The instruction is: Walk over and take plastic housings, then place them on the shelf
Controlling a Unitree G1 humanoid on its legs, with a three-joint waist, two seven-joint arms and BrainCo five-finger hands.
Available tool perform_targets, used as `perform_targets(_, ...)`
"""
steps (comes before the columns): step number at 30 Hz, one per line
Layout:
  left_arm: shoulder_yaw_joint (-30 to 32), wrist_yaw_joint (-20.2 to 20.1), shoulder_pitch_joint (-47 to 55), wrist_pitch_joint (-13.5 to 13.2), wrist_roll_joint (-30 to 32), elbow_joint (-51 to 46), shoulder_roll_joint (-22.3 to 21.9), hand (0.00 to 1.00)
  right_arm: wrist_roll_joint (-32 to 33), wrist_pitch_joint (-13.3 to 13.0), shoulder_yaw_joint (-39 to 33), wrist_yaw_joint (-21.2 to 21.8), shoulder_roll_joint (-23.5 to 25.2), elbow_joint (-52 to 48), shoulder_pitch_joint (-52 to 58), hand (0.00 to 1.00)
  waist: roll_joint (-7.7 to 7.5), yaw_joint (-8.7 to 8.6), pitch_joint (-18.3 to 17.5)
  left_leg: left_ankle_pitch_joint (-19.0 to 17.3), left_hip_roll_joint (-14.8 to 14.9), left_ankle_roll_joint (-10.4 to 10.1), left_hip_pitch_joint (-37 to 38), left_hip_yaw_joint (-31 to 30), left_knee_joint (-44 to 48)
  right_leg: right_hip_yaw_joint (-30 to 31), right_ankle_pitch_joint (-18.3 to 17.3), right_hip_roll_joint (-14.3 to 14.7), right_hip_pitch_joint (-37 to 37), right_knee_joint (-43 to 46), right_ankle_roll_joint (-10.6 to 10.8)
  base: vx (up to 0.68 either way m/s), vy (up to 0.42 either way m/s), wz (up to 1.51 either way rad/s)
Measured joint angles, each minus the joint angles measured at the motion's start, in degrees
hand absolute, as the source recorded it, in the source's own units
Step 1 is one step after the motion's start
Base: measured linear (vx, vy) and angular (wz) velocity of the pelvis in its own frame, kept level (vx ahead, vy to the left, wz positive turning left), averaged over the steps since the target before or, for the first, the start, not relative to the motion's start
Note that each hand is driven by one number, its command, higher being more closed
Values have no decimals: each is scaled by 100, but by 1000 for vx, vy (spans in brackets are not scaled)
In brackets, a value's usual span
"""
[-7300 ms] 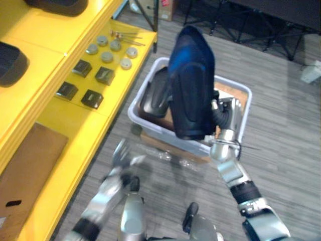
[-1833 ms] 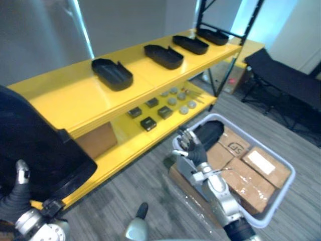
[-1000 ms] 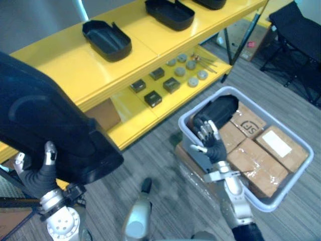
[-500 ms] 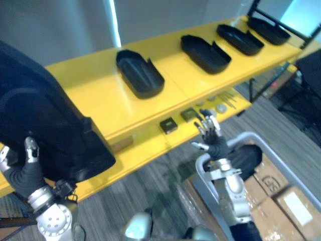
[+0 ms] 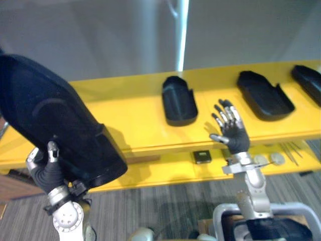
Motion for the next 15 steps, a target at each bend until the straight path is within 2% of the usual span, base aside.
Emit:
perform_targets(1,-227,-56,-149,4,3,37,24,100,-9,2,-158,-80,37,11,19,0,2,-20,-4,224,-170,-326,122,54,-302,-65,-28,-141,21,63,43,65,230,112)
perform_targets(5,-346,-110,-134,110,6,40,207,100,-94,-77,-53,-115,364,27,12,0,-161,9,41,255,-487,-259,373,-25,-427,127,-48,-337,229,-79,97,11,161,8)
perform_targets(7,-275,-147,28,151,7,38,237,100,-76,-125,20,-78,413,106,-24,0,-244,80,68,209,-581,-198,341,-476,-231,465,17,-342,244,-259,223,-39,35,-45)
perform_targets(8,-195,-179,203,166,9,15,235,100,-73,-136,50,-38,428,149,-63,0,-254,153,75,75,-602,-226,286,-806,-47,672,97,-288,246,-411,356,-44,1,-80)
perform_targets(9,-102,-234,355,168,10,13,212,100,-58,-166,100,8,445,148,-78,0,-175,155,73,-137,-511,-347,263,-936,80,836,187,-210,256,-563,473,-40,29,-81)
perform_targets(11,-61,-317,427,186,11,13,208,100,0,-170,137,13,550,148,3,0,-150,76,62,-243,-469,-422,292,-881,31,977,253,-150,204,-692,439,-71,80,-49)
perform_targets(12,-75,-361,391,187,12,6,209,100,8,-169,138,-14,646,147,89,0,-192,50,88,-224,-535,-444,383,-852,-129,1057,310,-164,188,-744,466,-83,68,-30)
perform_targets(15,-137,-417,277,214,100,-50,217,100,-2,-178,193,-248,734,144,352,0,-256,-90,102,-181,-700,-396,471,-817,-271,1109,335,-326,138,-591,491,-41,75,-11)
